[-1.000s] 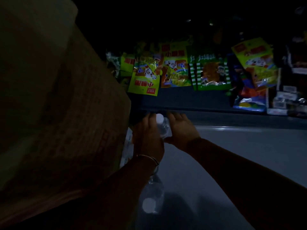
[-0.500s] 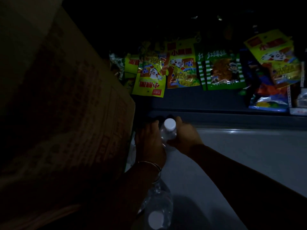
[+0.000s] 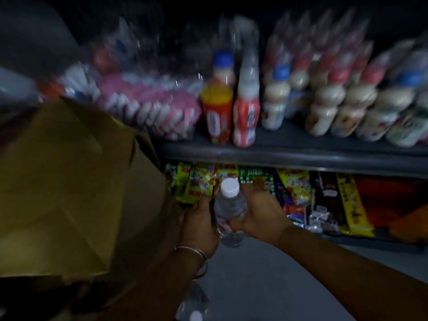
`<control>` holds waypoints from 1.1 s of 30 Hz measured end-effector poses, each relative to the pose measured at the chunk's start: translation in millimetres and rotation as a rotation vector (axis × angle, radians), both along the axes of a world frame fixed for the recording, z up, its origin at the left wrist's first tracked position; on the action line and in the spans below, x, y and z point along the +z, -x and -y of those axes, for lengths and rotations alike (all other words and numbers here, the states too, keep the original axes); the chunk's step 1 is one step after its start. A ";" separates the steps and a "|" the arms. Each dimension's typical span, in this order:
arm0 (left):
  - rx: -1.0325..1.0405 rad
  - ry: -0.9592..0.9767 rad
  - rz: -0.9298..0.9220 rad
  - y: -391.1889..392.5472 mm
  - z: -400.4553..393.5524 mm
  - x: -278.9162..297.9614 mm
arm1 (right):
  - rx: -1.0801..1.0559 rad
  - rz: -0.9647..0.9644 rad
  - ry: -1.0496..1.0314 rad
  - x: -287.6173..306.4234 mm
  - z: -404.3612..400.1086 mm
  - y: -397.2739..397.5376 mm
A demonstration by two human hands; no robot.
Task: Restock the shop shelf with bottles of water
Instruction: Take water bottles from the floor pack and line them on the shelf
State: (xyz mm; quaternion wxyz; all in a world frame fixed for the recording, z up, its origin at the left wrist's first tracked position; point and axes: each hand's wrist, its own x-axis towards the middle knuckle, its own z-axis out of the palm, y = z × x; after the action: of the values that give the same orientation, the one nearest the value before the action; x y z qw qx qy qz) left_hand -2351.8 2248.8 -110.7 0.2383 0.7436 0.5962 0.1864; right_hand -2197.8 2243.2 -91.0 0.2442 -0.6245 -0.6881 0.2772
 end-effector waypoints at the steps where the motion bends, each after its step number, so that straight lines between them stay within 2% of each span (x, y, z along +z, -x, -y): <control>1: -0.011 -0.001 0.016 -1.1 2.4 30.4 | -0.004 0.000 -0.016 31.4 2.7 -2.7; 4: -0.044 0.010 0.067 -3.8 7.0 120.8 | 0.010 -0.048 -0.082 124.1 8.6 -7.2; 7: -0.070 0.018 0.002 1.4 5.9 205.9 | 0.043 -0.097 -0.107 215.4 9.5 -7.3; 11: -0.224 0.032 0.196 18.7 11.7 335.9 | 0.105 -0.092 -0.227 346.0 14.1 -4.4; 19: -0.278 -0.009 0.464 51.7 21.2 565.7 | 0.122 -0.147 -0.427 566.6 14.2 22.2; 27: -0.268 -0.193 0.606 97.4 -22.0 728.8 | 0.164 -0.266 -0.583 741.4 -21.2 59.8; 33: -0.202 -0.377 0.725 124.1 -66.9 810.1 | 0.156 -0.376 -0.642 838.0 -63.7 89.5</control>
State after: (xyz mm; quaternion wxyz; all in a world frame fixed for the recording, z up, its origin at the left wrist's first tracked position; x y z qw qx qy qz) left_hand -2475.9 2315.7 699.4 0.3095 0.7151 0.3535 0.5176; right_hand -2287.3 2306.9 747.0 0.5277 -0.4003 -0.7285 0.1750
